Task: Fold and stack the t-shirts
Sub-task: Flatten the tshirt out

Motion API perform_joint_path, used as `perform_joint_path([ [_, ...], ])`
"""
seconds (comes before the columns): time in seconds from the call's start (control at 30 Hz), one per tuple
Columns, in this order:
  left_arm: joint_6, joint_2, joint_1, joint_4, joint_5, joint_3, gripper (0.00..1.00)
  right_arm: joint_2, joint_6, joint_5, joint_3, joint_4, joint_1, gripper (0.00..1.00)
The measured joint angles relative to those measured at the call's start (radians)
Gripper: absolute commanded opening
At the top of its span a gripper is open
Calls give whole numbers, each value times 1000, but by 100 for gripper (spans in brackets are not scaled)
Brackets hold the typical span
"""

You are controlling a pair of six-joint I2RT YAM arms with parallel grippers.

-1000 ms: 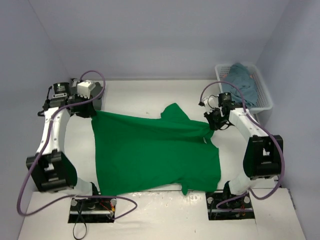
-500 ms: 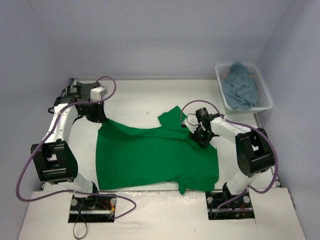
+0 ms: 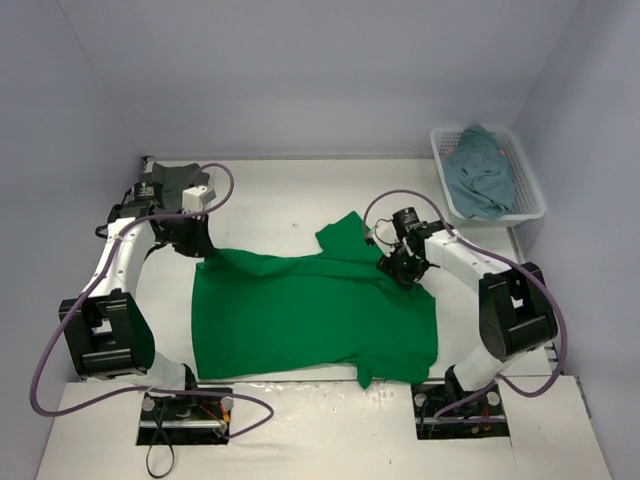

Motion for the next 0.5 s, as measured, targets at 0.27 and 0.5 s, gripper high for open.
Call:
perform_joint_path([
  [0.27,0,-10,0,11,-3,-45,0,-138,27,-33,128,-12,-1,56],
  [0.5,-6,-16,0,31,-3,-48,0,-63,46,-196,271,-16,-73,47],
])
